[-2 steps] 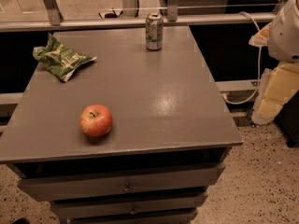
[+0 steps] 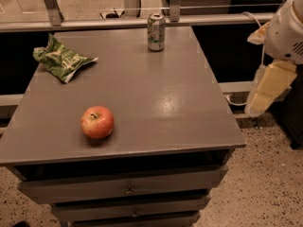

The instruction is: Move 7up can near green jalapeno chip bag

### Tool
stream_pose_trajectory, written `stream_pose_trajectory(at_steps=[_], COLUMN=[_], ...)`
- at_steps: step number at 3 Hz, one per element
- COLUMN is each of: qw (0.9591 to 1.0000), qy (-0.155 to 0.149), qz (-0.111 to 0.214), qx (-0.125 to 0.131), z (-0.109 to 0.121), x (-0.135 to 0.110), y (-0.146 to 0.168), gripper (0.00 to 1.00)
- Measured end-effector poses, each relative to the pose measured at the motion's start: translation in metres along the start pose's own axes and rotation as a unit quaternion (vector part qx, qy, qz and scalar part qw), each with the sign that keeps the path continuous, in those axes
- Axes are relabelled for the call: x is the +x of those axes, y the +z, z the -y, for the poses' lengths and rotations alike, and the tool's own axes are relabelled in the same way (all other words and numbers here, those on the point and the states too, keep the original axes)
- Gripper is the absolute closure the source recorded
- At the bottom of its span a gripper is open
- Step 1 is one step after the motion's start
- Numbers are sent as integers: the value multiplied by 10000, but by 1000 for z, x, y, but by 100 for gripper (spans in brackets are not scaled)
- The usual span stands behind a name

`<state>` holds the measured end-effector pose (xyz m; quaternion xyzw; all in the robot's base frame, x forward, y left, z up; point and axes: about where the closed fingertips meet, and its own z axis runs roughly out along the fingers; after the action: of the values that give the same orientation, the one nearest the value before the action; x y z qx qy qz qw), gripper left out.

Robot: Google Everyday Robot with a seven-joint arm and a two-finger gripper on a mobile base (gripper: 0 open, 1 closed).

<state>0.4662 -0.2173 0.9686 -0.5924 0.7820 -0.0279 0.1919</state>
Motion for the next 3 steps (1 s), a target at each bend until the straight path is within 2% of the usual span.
stream_pose_trajectory(at_steps=[1, 2, 3], qw=[9981, 9913, 9766], qy=[284, 499, 754], qz=[528, 1189, 1974], qx=[134, 268, 402], z=[43, 86, 121], x=[-10, -28, -62], y=[33, 63, 90], gripper=[0, 0, 0])
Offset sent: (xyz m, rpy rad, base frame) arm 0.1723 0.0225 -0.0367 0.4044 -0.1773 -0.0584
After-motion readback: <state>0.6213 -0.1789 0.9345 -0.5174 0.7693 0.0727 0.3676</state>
